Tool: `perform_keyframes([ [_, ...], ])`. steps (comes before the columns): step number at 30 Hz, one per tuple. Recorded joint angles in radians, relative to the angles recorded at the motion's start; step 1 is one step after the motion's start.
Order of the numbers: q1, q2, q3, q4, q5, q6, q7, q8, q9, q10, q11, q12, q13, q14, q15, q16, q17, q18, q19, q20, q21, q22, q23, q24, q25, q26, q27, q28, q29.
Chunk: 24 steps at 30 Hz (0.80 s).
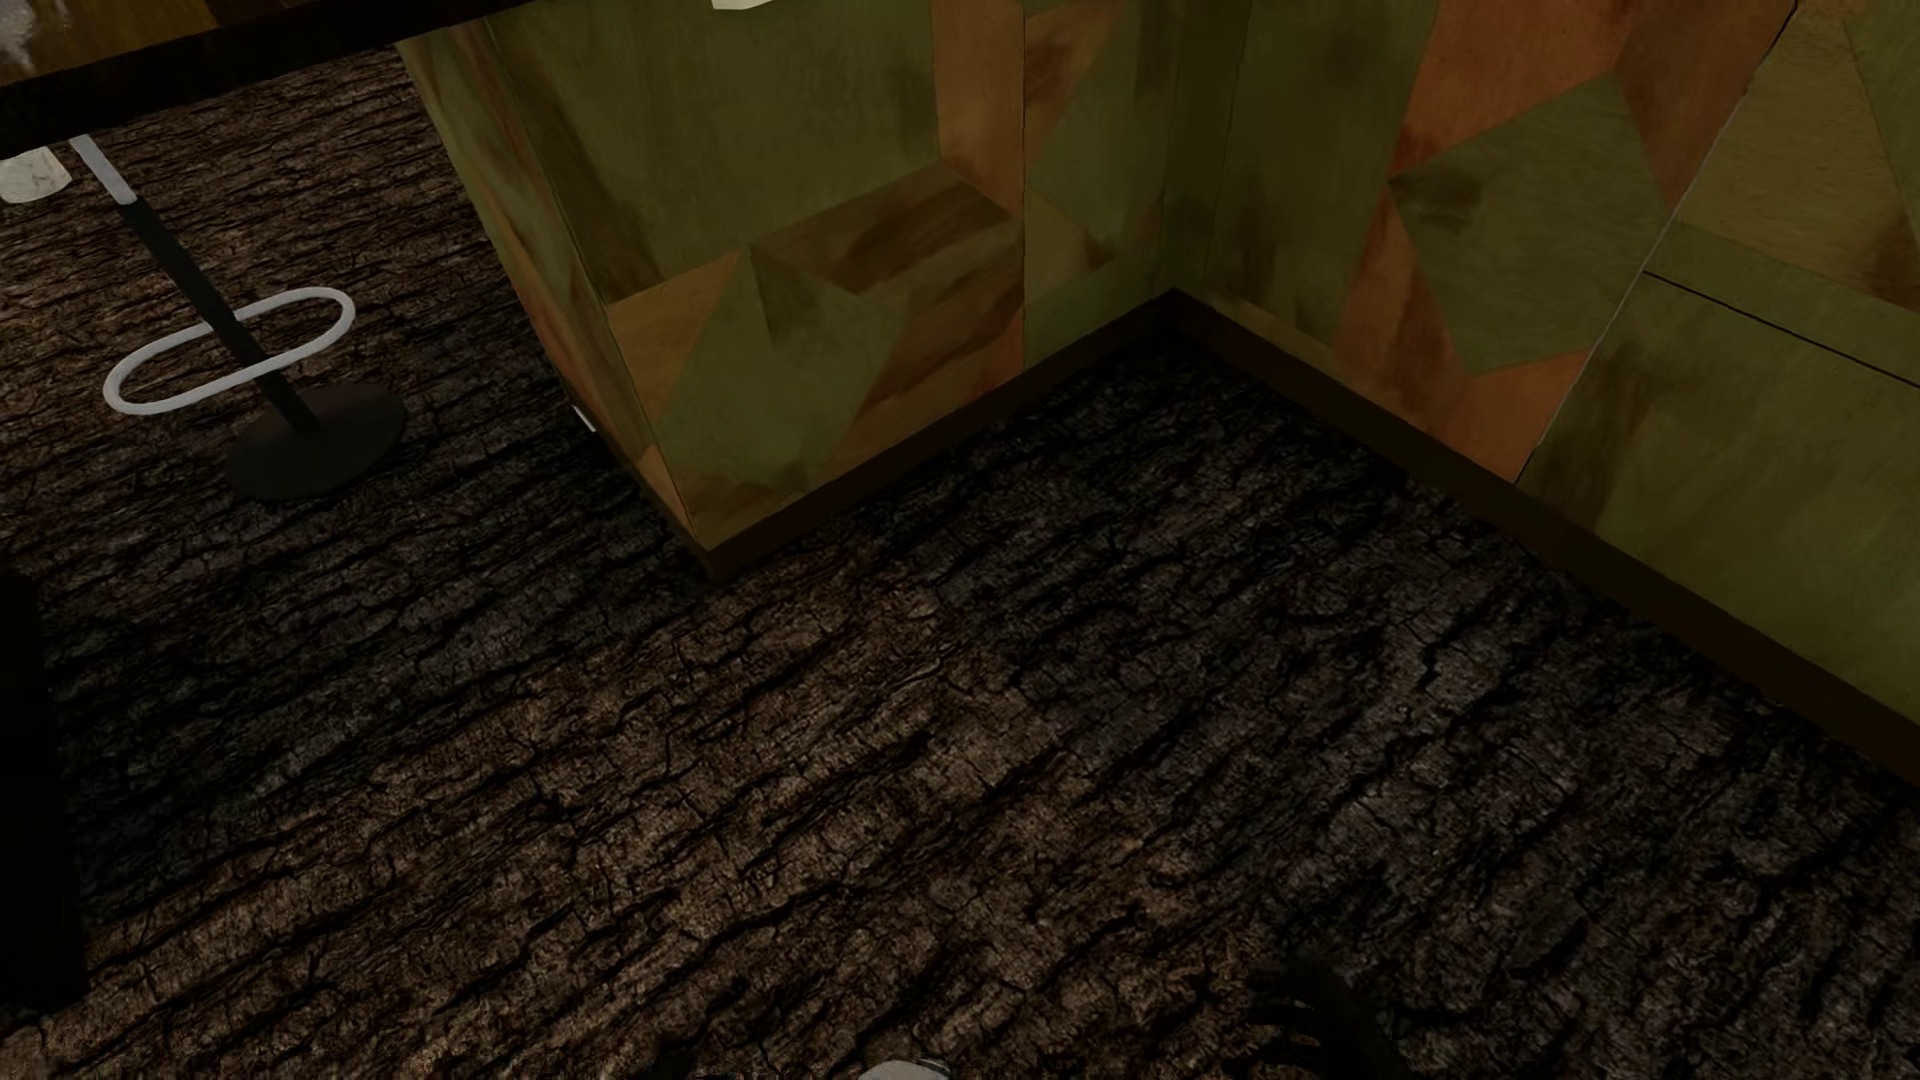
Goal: Turn left
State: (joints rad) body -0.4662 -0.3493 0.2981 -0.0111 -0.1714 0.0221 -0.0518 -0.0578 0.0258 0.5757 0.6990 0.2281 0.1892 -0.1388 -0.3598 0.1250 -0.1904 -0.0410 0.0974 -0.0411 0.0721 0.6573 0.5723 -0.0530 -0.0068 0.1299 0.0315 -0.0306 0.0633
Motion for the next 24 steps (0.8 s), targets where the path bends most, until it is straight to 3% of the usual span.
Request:
perform_keyframes([
  [4, -0.008, 0.015, 0.000, 0.008, 0.005, -0.007, -0.002, -0.009, 0.008, 0.007, -0.010, 0.011, -0.002, -0.024, -0.002, -0.008, 0.012, 0.013, -0.003, 0.008, 0.024, -0.013, -0.021, 0.006, 0.031, -0.013, 0.044, -0.007, 0.015],
  [5, -0.028, 0.006, 0.005, 0.013, 0.009, -0.006, -0.007, -0.017, -0.006, 0.015, -0.012, 0.009, -0.002, -0.037, -0.001, -0.004, -0.013, -0.015, -0.005, 0.013, 0.016, -0.014, -0.018, 0.012, 0.033, -0.021, 0.051, -0.008, 0.022],
  [6, -0.031, 0.014, 0.007, 0.016, 0.005, -0.006, 0.000, -0.026, -0.002, 0.026, -0.009, 0.013, -0.012, -0.051, -0.006, -0.008, -0.007, 0.022, -0.005, -0.008, -0.008, -0.020, -0.006, 0.026, 0.026, -0.024, 0.050, -0.001, 0.023],
  [8, -0.034, 0.009, 0.004, 0.018, -0.004, -0.013, 0.008, -0.032, -0.003, 0.028, 0.009, 0.017, -0.036, -0.046, -0.018, 0.004, 0.015, 0.001, -0.006, -0.011, 0.001, -0.008, -0.002, 0.041, 0.001, -0.029, 0.035, 0.013, 0.012],
  [10, -0.026, 0.014, -0.026, 0.004, 0.012, -0.027, -0.018, 0.000, -0.006, -0.017, 0.005, 0.041, -0.016, 0.019, -0.031, 0.007, 0.052, -0.003, -0.005, -0.012, 0.044, -0.001, -0.012, 0.015, -0.026, -0.043, 0.005, 0.038, -0.006],
  [13, -0.021, 0.030, 0.027, -0.006, 0.001, -0.022, -0.013, -0.005, 0.002, -0.043, -0.036, 0.054, 0.007, -0.045, -0.010, -0.001, -0.027, 0.005, -0.005, -0.014, 0.001, -0.021, 0.011, -0.034, -0.006, -0.075, 0.028, 0.066, 0.015],
  [15, -0.049, 0.056, 0.007, 0.030, 0.000, 0.011, 0.041, -0.033, 0.010, 0.055, -0.053, 0.041, -0.048, -0.211, -0.004, 0.029, -0.045, 0.155, -0.005, 0.006, -0.022, 0.001, 0.023, -0.018, 0.011, -0.053, 0.049, 0.031, 0.035],
  [16, -0.067, 0.050, -0.018, 0.048, -0.009, 0.029, 0.062, -0.042, 0.009, 0.125, -0.008, 0.028, -0.055, -0.261, -0.031, 0.024, -0.040, 0.166, 0.001, 0.018, -0.032, -0.009, 0.024, 0.018, 0.011, -0.032, 0.041, 0.021, 0.035],
  [17, -0.081, 0.034, -0.048, 0.062, -0.017, 0.039, 0.059, -0.044, 0.004, 0.157, 0.050, 0.015, -0.049, -0.227, -0.066, 0.035, -0.017, -0.048, 0.007, 0.000, -0.023, -0.003, 0.003, 0.061, 0.003, -0.019, 0.044, 0.014, 0.024],
  [18, -0.089, 0.018, -0.062, 0.058, -0.012, 0.042, 0.047, -0.042, -0.016, 0.128, 0.075, 0.011, -0.024, -0.086, -0.082, 0.026, 0.002, -0.005, 0.009, -0.007, 0.006, 0.004, -0.012, 0.081, -0.009, -0.017, 0.039, 0.007, 0.005],
  [19, -0.084, 0.002, -0.071, 0.032, -0.012, 0.027, 0.024, -0.021, -0.020, 0.086, 0.116, 0.012, 0.012, 0.003, -0.083, 0.004, 0.031, -0.004, 0.009, -0.020, 0.023, -0.016, -0.036, 0.080, -0.024, -0.016, 0.034, 0.007, -0.017],
  [20, -0.090, -0.009, -0.070, 0.004, 0.013, 0.002, -0.003, 0.040, -0.023, 0.056, 0.120, 0.047, 0.017, 0.023, -0.084, -0.030, 0.022, -0.003, -0.014, 0.003, 0.049, -0.051, -0.028, 0.055, -0.036, -0.038, 0.042, 0.026, -0.032],
  [21, -0.098, 0.025, -0.030, -0.003, 0.008, -0.014, 0.005, 0.049, -0.017, 0.082, 0.050, 0.061, -0.010, -0.086, -0.095, -0.012, -0.005, 0.000, 0.022, -0.008, 0.020, -0.036, 0.028, 0.002, -0.039, -0.098, 0.060, 0.061, -0.031],
  [22, -0.110, 0.047, -0.018, 0.015, 0.007, -0.001, 0.035, 0.026, -0.006, 0.180, 0.037, 0.064, -0.038, -0.225, -0.091, 0.009, -0.040, 0.039, 0.046, 0.002, -0.023, -0.027, 0.050, -0.045, -0.036, -0.141, 0.081, 0.078, -0.026],
  [23, -0.101, 0.039, -0.036, 0.044, 0.011, 0.011, 0.053, 0.013, -0.001, 0.265, 0.072, 0.055, -0.068, -0.324, -0.117, 0.043, -0.048, 0.098, 0.017, -0.007, -0.044, -0.001, 0.027, -0.066, -0.031, -0.169, 0.095, 0.084, -0.028],
  [24, -0.107, 0.004, -0.083, 0.044, 0.007, -0.001, 0.042, 0.021, 0.011, 0.248, 0.155, 0.033, -0.089, -0.203, -0.126, 0.063, 0.001, -0.025, 0.020, -0.009, -0.031, 0.022, 0.010, -0.067, -0.025, -0.175, 0.081, 0.079, -0.046],
])
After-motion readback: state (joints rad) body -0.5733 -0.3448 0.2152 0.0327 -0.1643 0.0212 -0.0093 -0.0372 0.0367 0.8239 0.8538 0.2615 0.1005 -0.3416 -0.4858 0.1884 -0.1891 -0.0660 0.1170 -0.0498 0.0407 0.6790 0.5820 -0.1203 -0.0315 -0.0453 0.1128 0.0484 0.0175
